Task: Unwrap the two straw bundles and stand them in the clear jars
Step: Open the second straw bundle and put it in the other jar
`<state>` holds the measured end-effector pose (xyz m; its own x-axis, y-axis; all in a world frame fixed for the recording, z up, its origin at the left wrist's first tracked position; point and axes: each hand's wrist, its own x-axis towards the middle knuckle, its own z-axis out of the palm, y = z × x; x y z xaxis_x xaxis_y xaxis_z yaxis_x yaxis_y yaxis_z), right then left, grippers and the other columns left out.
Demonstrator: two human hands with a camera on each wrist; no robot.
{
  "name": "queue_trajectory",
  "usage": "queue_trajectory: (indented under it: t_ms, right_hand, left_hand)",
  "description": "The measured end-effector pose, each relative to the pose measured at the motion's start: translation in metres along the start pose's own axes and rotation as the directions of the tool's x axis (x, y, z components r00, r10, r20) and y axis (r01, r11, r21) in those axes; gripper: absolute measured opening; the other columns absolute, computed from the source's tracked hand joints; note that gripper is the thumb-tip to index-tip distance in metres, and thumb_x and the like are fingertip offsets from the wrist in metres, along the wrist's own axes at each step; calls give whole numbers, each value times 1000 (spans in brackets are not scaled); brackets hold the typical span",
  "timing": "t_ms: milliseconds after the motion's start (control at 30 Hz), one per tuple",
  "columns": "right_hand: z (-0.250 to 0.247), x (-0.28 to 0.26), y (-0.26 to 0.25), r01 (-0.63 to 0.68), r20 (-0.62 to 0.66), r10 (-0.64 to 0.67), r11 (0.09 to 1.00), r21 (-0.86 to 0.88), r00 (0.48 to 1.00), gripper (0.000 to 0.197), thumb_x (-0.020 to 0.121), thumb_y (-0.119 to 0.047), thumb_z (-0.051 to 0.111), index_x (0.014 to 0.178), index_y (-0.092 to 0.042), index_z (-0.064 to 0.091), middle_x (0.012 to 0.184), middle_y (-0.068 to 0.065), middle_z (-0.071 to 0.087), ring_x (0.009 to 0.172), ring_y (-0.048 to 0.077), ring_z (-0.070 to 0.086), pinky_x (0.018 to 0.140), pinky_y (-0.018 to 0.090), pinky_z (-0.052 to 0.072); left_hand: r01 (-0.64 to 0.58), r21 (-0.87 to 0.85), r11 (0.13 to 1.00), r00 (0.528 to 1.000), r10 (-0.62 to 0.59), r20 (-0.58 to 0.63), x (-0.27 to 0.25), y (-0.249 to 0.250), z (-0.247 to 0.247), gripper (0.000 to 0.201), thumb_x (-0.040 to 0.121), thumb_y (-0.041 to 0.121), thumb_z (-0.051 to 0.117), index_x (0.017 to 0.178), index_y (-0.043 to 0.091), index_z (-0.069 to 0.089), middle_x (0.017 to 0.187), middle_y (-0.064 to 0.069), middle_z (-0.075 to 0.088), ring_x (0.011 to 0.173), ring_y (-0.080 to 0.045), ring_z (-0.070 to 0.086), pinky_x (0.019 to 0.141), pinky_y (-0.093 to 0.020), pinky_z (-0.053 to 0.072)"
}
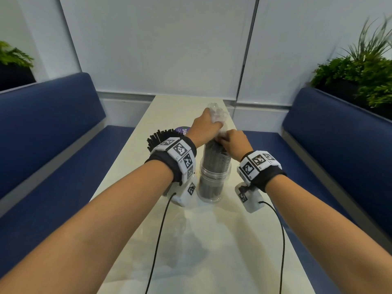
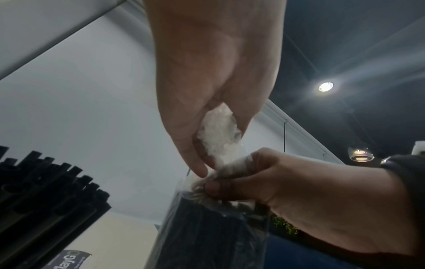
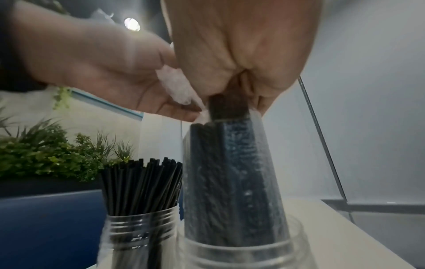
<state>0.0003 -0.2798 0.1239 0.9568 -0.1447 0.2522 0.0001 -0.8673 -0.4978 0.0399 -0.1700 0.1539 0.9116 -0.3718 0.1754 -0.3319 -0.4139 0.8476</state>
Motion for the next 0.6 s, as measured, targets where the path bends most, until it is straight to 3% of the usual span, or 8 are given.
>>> queue_trajectory:
  t_ms: [133,167,267,333,400,467,533,600]
  right_hand:
    - [0,0,1,-64,-80,71,995,82,994,25,89,-11,50,95,9,64,98,28,66,93,41,61,82,46,49]
    - [0,0,2,-70,-74,79,990,126,994,25,89,-10,49,95,10,63,99,29,66,95,41,61,83,46,48]
    - [-4,-5,0,-60,103,30,950,305,994,29,87,-16,56,111,0,58,113,22,63,101,32,58,90,41,48]
    - [-9,-10,-2,-66,293,-44,932,356,955,40,88,-19,57,125,-7,48,121,12,57,104,20,52,87,24,46]
    - [-15,-13,-3,-47,333,-83,931,363,939,44,91,-18,53,132,-10,41,119,2,50,106,12,44,80,10,41]
    - [-15,-11,2,-5,258,-92,935,353,962,38,91,-17,52,128,-8,48,118,4,53,108,18,47,90,21,37]
    - [-9,-6,8,31,117,-64,964,266,991,29,88,-15,57,113,-3,60,116,16,62,109,29,54,95,36,40]
    - [-3,0,10,8,4,-9,973,233,1000,21,83,-12,62,100,0,65,106,18,66,100,30,59,92,40,46]
  left_hand:
    - [-71,99,992,985,54,163,-3,7,-1,80,63,35,66,133,12,36,127,-17,53,114,-32,53,97,-42,47]
    - [-79,163,984,981,47,187,-2,6,-2,79,64,37,68,132,11,38,126,-18,52,113,-32,54,95,-42,48]
    - [-86,352,932,985,26,170,1,0,-5,45,82,27,62,118,2,53,117,-20,60,109,-35,57,80,-30,43]
    - [-78,376,923,994,41,106,3,-3,-9,33,89,18,52,117,0,53,117,-19,60,109,-35,57,74,-28,37]
    - [-36,295,955,999,32,21,1,-3,-12,38,92,14,47,127,0,44,123,-20,55,111,-35,55,75,-29,37]
    - [-25,222,975,999,32,-29,2,-3,-10,41,93,15,46,130,1,39,127,-22,53,112,-35,54,75,-28,36]
    - [-27,164,986,999,32,-29,0,0,-7,44,92,17,48,132,2,36,128,-23,53,114,-36,53,77,-28,36]
    - [-35,129,991,999,38,-15,0,2,-3,51,90,21,54,133,3,33,129,-21,51,116,-36,52,81,-29,37]
